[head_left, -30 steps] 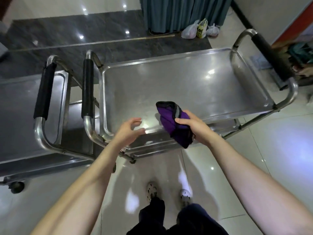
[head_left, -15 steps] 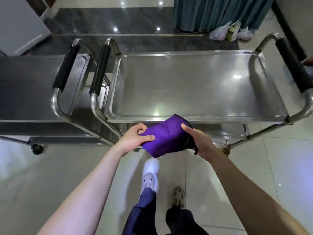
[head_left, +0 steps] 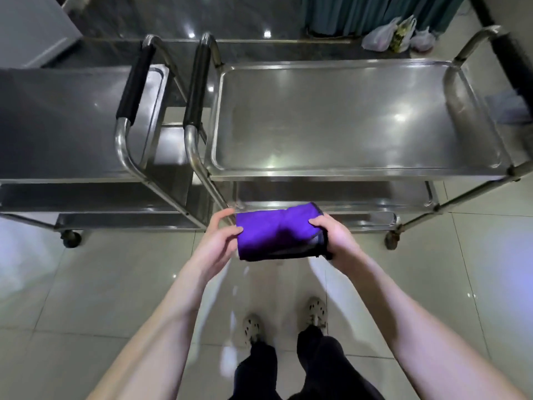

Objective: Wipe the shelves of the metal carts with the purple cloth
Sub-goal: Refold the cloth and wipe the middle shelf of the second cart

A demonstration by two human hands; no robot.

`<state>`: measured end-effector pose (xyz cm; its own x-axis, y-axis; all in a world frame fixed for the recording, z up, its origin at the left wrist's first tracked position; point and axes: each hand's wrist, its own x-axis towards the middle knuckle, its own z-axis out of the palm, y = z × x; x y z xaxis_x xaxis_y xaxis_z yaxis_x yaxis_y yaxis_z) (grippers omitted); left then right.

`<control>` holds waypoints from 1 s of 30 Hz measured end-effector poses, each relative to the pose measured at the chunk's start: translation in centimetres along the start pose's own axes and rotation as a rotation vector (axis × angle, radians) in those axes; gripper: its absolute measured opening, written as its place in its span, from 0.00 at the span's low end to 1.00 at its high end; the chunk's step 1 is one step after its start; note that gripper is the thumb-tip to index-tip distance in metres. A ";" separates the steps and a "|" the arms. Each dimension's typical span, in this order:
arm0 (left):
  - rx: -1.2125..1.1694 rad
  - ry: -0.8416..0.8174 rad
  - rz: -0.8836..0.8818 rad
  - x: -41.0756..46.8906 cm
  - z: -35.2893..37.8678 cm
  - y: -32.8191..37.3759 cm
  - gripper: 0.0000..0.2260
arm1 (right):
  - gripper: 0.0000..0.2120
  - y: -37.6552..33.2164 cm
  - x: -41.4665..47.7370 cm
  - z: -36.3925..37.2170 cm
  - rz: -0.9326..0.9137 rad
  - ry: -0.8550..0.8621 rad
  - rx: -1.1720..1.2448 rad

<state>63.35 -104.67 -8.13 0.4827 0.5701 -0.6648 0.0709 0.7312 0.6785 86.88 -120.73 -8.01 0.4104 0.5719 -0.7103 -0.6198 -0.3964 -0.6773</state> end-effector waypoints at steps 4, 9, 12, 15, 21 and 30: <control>0.040 -0.111 -0.039 -1.1 -2.4 0.3 0.25 | 0.11 1.1 -1.8 1.9 0.070 -0.012 0.202; 0.659 -0.130 0.256 -2.8 -4.1 1.9 0.20 | 0.12 1.4 -3.7 3.6 -0.048 -0.150 0.470; 0.785 -0.040 0.387 -2.8 -4.2 2.3 0.10 | 0.17 2.1 -4.4 4.4 -0.087 -0.205 0.592; 0.625 0.007 0.311 -2.9 -3.8 2.4 0.07 | 0.21 2.5 -4.9 4.9 -0.067 -0.224 0.423; -0.129 -0.017 -0.024 -4.1 -3.6 2.9 0.09 | 0.24 3.3 -5.9 4.5 0.019 -0.226 0.196; 0.047 -0.191 0.187 -5.6 -3.1 3.8 0.13 | 0.26 6.6 -5.9 3.2 0.168 -0.167 -0.474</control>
<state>58.21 -103.87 -2.83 0.6465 0.6096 -0.4587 0.0033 0.5991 0.8007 78.18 -124.40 -7.67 0.1955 0.5636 -0.8026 -0.2813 -0.7517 -0.5965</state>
